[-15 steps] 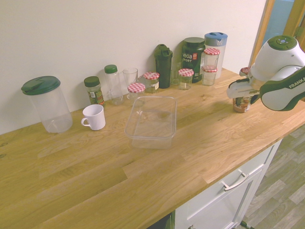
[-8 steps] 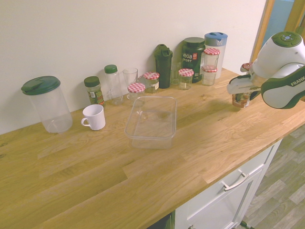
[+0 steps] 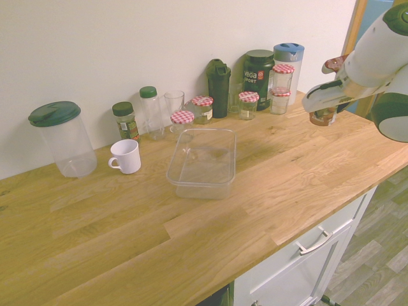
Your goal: Put the cereal into the container
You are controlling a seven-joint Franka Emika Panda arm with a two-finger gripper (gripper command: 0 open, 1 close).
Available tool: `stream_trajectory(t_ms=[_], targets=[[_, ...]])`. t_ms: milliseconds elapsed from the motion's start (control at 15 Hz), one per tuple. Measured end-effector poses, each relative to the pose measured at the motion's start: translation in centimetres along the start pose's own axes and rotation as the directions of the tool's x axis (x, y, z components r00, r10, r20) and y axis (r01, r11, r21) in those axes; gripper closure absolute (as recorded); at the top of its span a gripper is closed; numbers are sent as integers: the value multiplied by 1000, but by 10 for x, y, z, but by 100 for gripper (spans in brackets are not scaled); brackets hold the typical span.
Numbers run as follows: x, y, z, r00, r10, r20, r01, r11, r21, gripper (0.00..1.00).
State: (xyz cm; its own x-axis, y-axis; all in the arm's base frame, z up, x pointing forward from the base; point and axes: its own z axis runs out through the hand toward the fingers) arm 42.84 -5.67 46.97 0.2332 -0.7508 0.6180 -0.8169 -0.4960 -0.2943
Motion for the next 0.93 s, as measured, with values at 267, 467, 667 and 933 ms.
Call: stream_trajectory(t_ms=[267,467,667,933], targets=[[-73,-59,-55,990,-127,-57,126,992,-23,100],[-118,-107,-85,972,-224,-68,221,974,-44,100],[-155,-150,-89,944,-328,-26,325,943,-71,100],[-176,-194,-84,895,-442,51,445,891,-87,100]])
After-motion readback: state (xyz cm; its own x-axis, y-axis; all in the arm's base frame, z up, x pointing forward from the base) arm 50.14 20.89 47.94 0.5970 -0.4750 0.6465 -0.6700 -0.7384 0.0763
